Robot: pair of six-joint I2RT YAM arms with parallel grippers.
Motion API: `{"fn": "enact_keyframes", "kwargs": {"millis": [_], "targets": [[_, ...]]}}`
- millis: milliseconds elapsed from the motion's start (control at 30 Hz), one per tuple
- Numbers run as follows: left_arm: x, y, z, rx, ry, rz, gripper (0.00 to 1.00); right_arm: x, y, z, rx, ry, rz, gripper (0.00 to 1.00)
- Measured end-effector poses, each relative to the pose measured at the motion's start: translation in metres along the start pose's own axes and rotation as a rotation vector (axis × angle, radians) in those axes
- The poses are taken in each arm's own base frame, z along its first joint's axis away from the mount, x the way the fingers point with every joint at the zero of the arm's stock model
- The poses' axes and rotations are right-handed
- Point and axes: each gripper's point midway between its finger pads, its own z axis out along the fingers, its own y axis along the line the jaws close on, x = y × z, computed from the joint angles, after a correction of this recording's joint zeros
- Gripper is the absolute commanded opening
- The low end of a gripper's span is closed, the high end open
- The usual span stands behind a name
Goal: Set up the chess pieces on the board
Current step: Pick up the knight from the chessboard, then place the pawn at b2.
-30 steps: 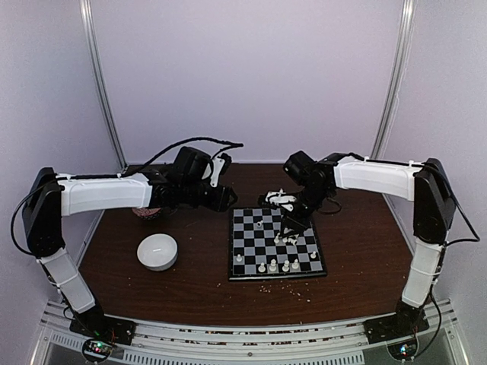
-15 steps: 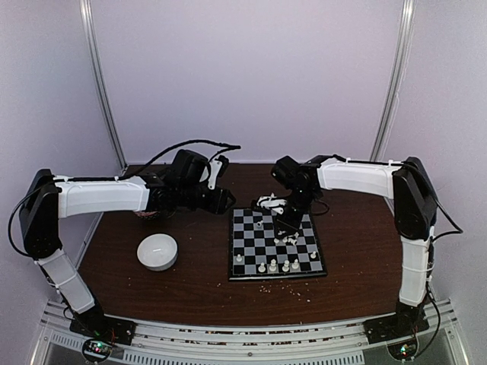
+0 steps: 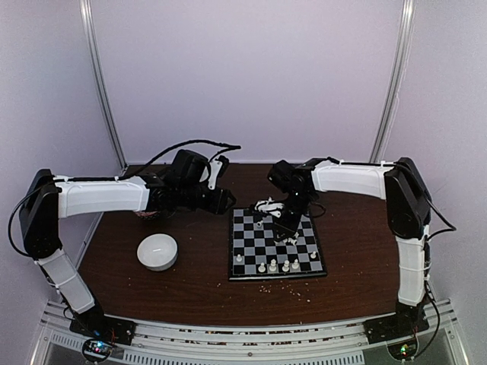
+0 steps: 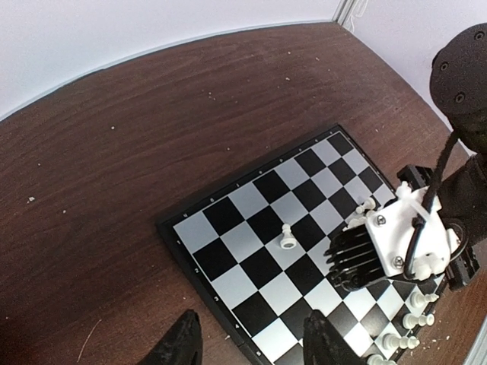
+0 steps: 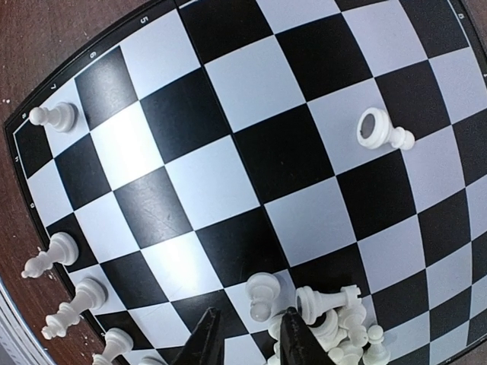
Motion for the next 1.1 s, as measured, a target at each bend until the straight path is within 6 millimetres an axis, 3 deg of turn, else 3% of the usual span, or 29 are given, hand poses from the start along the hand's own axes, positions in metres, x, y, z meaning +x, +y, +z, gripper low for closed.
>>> {"fn": "enact_keyframes", "kwargs": {"millis": [200,500,800,900,1100], "targets": [[0.000,-0.001,0.000,0.005,0.002,0.000,0.46,0.001,-0.001,0.008,-0.008,0.015,0.004,0.20],[0.001,-0.001,0.000,0.009,0.004,-0.007,0.46,-0.002,-0.003,0.011,-0.010,0.018,0.019,0.03],[0.001,-0.001,0.000,0.009,0.004,-0.008,0.46,-0.004,0.001,0.011,-0.014,0.017,0.013,0.02],[0.001,0.001,0.000,-0.003,0.003,-0.012,0.46,-0.007,0.010,0.013,-0.020,0.019,-0.007,0.03],[0.009,0.013,0.001,-0.042,0.013,-0.062,0.46,-0.024,0.049,0.014,-0.048,0.016,-0.095,0.04]]}}
